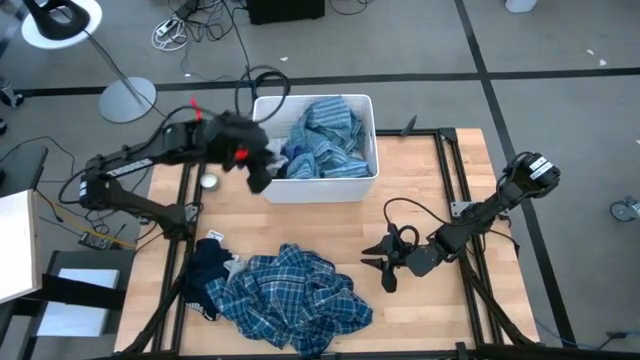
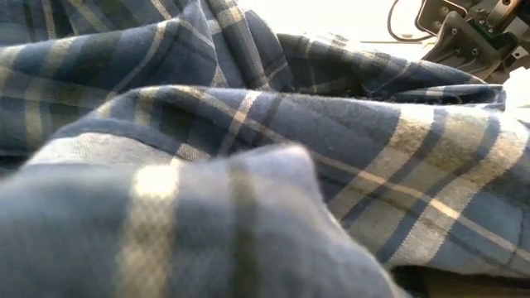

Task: Sort clothes
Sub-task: Put the gray sock into the white laundry bin

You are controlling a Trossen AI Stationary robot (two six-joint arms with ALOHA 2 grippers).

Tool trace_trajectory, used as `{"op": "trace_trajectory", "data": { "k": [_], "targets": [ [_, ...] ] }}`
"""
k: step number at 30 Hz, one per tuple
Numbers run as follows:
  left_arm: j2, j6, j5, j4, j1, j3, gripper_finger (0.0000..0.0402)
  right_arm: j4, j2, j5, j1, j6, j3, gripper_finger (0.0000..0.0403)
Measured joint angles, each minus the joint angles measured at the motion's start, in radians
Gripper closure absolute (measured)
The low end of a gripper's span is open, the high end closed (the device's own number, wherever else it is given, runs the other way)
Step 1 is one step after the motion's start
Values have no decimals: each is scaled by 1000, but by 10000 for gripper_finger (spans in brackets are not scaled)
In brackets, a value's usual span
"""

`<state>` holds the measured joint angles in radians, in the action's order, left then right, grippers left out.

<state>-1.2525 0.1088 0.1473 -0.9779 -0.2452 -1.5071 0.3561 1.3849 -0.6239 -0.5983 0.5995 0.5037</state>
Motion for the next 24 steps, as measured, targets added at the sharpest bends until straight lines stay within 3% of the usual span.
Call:
{"op": "trace_trajectory", "data": {
  "k": [6,13,18,24],
  "targets": [
    [138,177,66,1,187,133,314,-3,0,0,0,-1,0,288],
    [298,541,178,6,443,425,314,-7,0,0,0,-1,0,288],
    [307,782,181,4,595,588,314,-8,0,-1,1,-1,0,288],
    [284,997,119,20,724,696,314,-8,0,-1,1,-1,0,288]
  ]
}}
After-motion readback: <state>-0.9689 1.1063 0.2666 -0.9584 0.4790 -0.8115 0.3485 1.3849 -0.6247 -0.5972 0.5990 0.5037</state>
